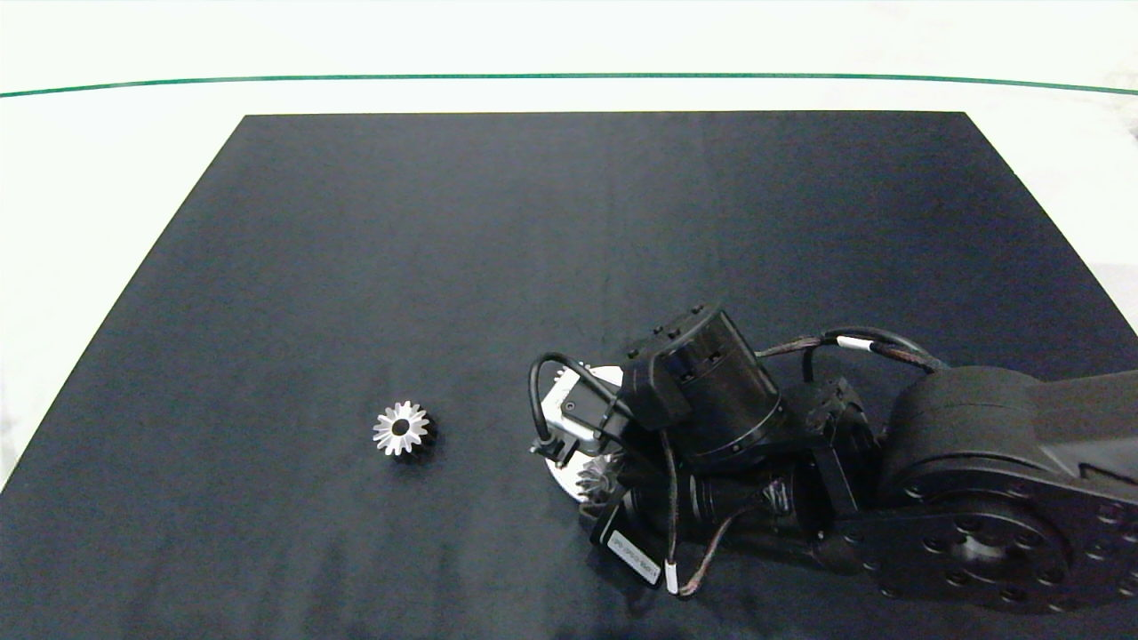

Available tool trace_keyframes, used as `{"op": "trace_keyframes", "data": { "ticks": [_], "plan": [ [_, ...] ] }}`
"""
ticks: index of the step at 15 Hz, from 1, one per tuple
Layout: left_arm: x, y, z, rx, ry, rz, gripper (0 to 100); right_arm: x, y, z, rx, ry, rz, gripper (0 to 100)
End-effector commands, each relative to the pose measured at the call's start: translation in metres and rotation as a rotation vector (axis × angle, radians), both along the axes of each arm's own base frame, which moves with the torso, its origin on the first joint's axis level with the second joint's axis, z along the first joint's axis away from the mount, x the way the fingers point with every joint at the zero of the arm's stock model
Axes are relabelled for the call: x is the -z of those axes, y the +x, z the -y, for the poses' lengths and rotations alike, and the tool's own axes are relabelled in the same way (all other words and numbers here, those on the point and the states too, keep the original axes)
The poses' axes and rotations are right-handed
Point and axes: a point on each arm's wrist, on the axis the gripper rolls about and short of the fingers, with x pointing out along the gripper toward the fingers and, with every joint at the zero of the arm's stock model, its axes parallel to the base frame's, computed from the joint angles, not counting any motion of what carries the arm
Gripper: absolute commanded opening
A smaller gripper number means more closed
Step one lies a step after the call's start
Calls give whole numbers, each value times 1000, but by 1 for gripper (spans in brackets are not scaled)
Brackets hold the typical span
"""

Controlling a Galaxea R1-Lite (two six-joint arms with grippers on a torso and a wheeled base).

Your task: Remove an incorrectly installed larger gear and replace it with the correct smaller gear

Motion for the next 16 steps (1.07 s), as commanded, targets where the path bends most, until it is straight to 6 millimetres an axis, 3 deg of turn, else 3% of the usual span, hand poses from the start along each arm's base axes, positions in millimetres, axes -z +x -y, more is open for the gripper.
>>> {"op": "trace_keyframes", "data": {
  "ticks": [1,8,9,16],
  "plan": [
    [0,0,0,-1,1,-1,100,1,0,-3,-9,-5,3,25],
    [2,0,0,-1,2,-6,100,-3,0,-5,-11,-9,7,25],
    [2,0,0,-1,2,-6,100,-3,0,-5,-11,-10,6,100],
    [3,1,0,-1,2,-9,100,-5,1,-5,-9,-5,10,100]
  ]
}}
